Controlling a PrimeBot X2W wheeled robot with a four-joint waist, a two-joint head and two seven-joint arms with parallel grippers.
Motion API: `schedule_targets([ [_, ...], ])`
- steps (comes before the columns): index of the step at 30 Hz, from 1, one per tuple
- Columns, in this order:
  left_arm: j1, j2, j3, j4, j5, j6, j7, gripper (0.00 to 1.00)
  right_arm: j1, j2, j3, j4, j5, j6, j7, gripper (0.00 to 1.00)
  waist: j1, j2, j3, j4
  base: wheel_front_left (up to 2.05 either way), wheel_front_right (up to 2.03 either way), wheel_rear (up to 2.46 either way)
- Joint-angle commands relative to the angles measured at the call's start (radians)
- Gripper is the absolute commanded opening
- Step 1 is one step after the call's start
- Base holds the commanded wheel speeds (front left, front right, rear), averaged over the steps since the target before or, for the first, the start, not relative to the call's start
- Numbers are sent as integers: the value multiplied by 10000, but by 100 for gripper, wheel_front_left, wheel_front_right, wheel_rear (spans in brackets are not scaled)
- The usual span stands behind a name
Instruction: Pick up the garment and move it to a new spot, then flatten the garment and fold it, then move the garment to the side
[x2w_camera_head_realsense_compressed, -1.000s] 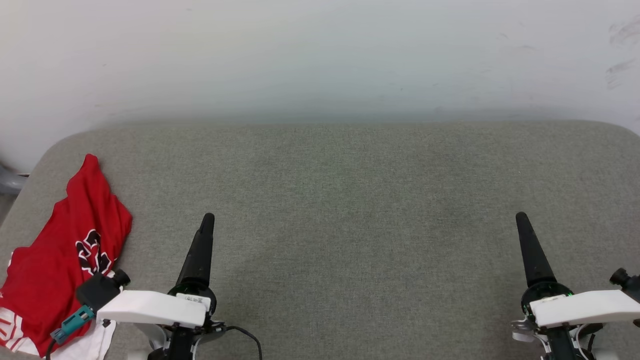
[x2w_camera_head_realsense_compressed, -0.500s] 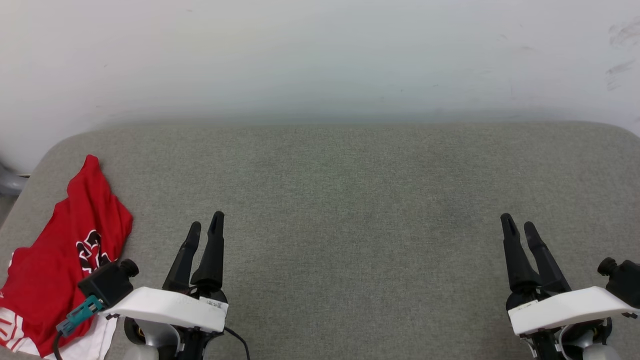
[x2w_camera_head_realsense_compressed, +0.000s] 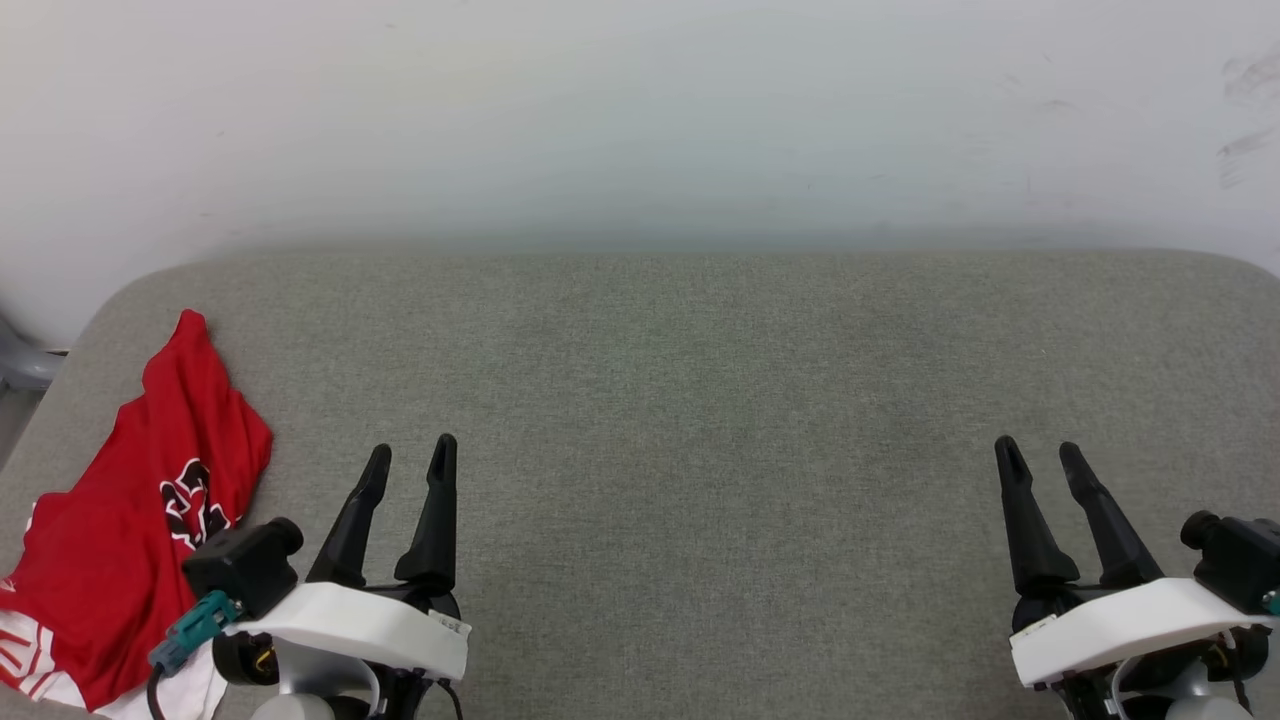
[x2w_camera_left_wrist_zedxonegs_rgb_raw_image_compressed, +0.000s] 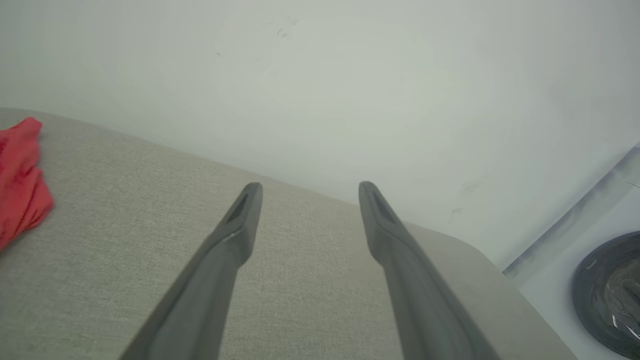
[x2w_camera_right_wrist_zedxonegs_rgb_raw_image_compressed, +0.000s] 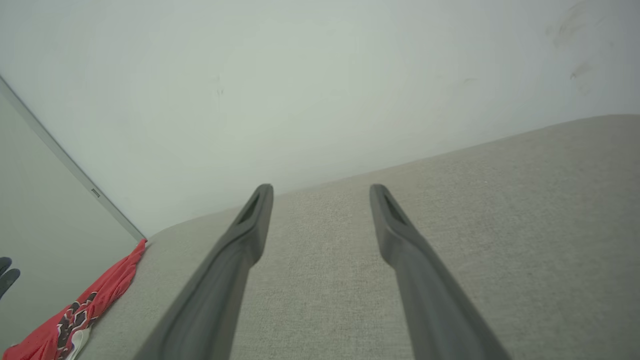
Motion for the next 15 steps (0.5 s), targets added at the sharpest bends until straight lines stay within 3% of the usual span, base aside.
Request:
schedule_targets([
  [1,1,117,-45,-99,337,82,-110,100,25,-29,-56,-178,-321,0,-12,100,0,0,-2,5,0,0,0],
  [15,57,411,-350,197,1840,399,-466,100,348,-29,-398,-417,-1999,0,162,100,0,0,-25,16,0,0,0],
])
